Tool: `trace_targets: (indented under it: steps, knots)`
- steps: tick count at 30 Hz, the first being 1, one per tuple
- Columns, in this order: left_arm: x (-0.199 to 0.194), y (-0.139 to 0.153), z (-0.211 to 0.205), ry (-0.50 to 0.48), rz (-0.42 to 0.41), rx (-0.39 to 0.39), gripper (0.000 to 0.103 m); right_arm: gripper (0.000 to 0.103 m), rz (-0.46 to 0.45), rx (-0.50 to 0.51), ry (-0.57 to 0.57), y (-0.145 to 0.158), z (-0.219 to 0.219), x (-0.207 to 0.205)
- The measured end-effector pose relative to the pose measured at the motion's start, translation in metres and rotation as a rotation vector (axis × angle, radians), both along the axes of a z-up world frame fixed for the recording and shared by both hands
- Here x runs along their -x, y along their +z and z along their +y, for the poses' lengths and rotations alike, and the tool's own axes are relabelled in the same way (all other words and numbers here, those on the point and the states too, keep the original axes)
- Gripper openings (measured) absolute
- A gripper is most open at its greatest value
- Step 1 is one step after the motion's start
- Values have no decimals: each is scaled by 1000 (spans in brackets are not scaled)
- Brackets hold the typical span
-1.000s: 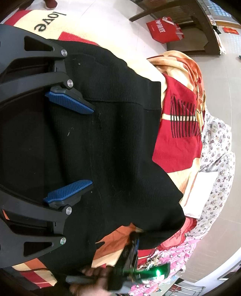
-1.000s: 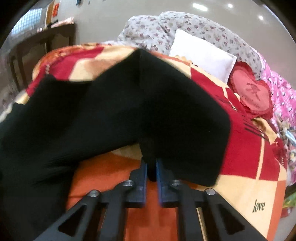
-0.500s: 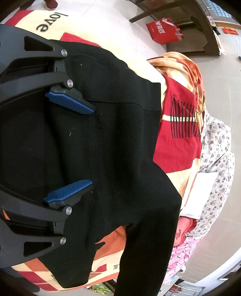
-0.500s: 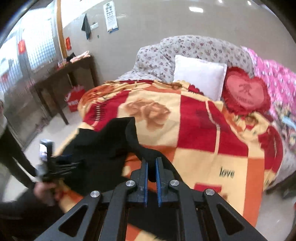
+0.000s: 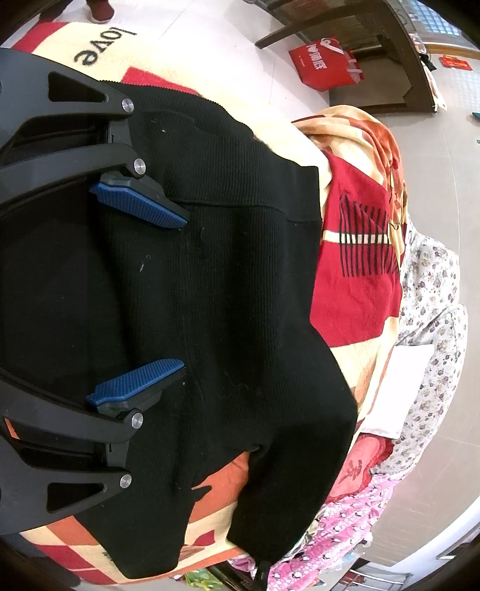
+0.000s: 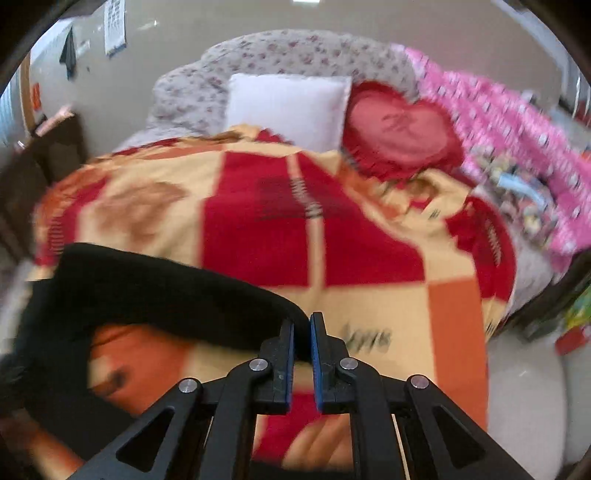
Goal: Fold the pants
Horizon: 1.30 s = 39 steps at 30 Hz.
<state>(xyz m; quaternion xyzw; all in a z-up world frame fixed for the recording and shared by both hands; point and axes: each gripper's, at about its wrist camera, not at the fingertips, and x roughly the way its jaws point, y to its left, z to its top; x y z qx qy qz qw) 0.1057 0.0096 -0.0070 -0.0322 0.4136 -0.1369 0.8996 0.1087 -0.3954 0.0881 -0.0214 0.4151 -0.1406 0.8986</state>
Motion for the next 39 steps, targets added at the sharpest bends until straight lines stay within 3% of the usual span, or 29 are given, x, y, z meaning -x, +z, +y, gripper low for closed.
trace_targets:
  steps: [2, 7, 10, 12, 15, 19, 20, 23, 31, 32, 33, 36, 39]
  knots:
    - [0, 0, 0, -1, 0, 0, 74, 7, -7, 145, -24, -14, -3, -11]
    - [-1, 0, 0, -3, 0, 2, 74, 10, -82, 138, -72, -2, -19, -1]
    - [-1, 0, -1, 0, -1, -6, 74, 15, -70, 109, 88, -3, -9, 9]
    - [-1, 0, -2, 3, -1, -11, 74, 30, 1, 83, 217, -18, 0, 14]
    - [-1, 0, -2, 3, -1, -10, 74, 33, 60, -166, 153, -41, -28, 6]
    - [-1, 0, -2, 3, -1, -12, 74, 33, 53, -684, -130, -76, -88, 0]
    - [-1, 0, -2, 3, -1, -12, 74, 33, 64, -719, -178, -82, -92, -1]
    - [0, 0, -2, 5, -1, -16, 74, 33, 55, -693, -157, -84, -85, -9]
    - [0, 0, -2, 5, -2, -17, 74, 31, -23, -689, -233, -86, -85, -15]
    - [0, 0, -2, 6, -2, -18, 74, 24, -13, -657, -225, -85, -81, -16]
    - [0, -1, -2, 6, -2, -20, 74, 5, 4, -620, -205, -85, -76, -18]
    - [0, 0, -2, 7, -2, -17, 74, 4, -20, -539, -169, -72, -64, -11]
    - [3, 1, -1, 11, -11, -10, 74, 4, -75, -437, -137, -38, -55, 14]
